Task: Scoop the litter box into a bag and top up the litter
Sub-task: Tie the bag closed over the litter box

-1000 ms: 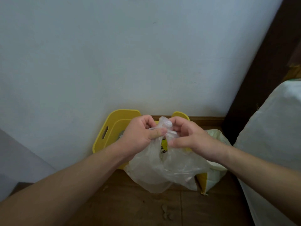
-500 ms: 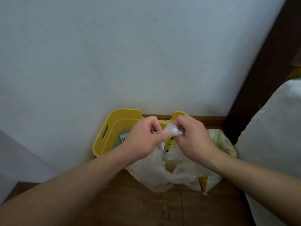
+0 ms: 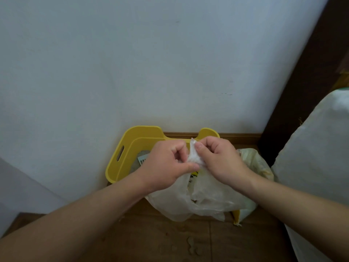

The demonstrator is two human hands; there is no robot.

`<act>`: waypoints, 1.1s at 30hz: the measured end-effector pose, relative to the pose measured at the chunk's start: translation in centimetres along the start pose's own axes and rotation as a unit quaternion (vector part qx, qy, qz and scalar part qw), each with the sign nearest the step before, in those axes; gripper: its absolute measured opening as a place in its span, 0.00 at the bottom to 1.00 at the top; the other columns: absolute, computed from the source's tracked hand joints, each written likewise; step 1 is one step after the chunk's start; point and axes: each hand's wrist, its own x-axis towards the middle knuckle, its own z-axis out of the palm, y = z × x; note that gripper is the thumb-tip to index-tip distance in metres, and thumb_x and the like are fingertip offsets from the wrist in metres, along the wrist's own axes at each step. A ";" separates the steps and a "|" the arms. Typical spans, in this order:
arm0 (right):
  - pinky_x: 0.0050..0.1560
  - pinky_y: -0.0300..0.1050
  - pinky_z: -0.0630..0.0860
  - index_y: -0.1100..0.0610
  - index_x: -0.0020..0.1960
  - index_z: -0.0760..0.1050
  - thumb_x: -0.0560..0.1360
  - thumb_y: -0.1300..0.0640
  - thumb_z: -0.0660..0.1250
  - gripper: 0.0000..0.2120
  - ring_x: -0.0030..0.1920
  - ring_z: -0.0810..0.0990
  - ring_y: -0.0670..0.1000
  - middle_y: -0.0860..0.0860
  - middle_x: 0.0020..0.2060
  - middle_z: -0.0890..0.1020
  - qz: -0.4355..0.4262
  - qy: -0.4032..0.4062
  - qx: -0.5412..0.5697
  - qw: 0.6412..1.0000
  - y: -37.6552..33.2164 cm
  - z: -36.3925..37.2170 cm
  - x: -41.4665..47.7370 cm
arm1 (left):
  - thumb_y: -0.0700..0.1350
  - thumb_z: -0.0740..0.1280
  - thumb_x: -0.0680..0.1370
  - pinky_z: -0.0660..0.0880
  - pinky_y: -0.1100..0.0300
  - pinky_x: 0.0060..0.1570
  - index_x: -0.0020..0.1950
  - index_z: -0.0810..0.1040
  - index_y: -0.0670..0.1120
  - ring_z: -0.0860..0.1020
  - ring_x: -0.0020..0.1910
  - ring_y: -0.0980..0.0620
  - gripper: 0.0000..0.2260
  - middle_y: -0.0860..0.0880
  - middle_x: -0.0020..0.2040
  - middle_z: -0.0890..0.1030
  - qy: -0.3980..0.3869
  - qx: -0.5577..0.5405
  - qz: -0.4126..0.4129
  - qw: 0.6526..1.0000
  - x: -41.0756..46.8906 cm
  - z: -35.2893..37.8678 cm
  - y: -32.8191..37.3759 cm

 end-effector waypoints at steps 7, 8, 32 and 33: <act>0.22 0.37 0.59 0.54 0.42 0.74 0.78 0.54 0.67 0.07 0.22 0.63 0.44 0.47 0.23 0.71 0.050 -0.031 0.009 0.998 -0.2 0.1 0.3 | 0.42 0.78 0.67 0.68 0.66 0.33 0.38 0.77 0.47 0.74 0.33 0.54 0.10 0.52 0.32 0.78 0.028 0.116 0.056 0.991 -0.1 0.2 0.3; 0.23 0.38 0.60 0.53 0.41 0.74 0.78 0.55 0.67 0.08 0.22 0.64 0.43 0.46 0.23 0.71 0.049 -0.037 0.021 0.998 -0.1 0.1 0.3 | 0.43 0.78 0.68 0.70 0.66 0.34 0.41 0.81 0.48 0.75 0.34 0.55 0.08 0.53 0.34 0.80 0.039 0.120 0.051 0.991 0.0 0.2 0.4; 0.32 0.44 0.70 0.51 0.41 0.83 0.78 0.47 0.66 0.12 0.31 0.72 0.40 0.48 0.30 0.79 -0.044 -0.079 -0.031 0.995 0.1 0.0 -1.1 | 0.38 0.68 0.78 0.76 0.55 0.40 0.37 0.83 0.46 0.79 0.35 0.51 0.11 0.44 0.36 0.83 -0.020 -0.262 -0.278 0.924 0.1 0.0 0.4; 0.34 0.47 0.71 0.53 0.43 0.83 0.78 0.47 0.66 0.12 0.32 0.73 0.42 0.52 0.32 0.80 -0.051 -0.086 -0.019 0.995 0.1 0.0 -1.1 | 0.38 0.67 0.79 0.77 0.56 0.40 0.39 0.84 0.45 0.80 0.36 0.50 0.10 0.43 0.38 0.83 -0.030 -0.288 -0.286 0.913 0.1 0.0 0.5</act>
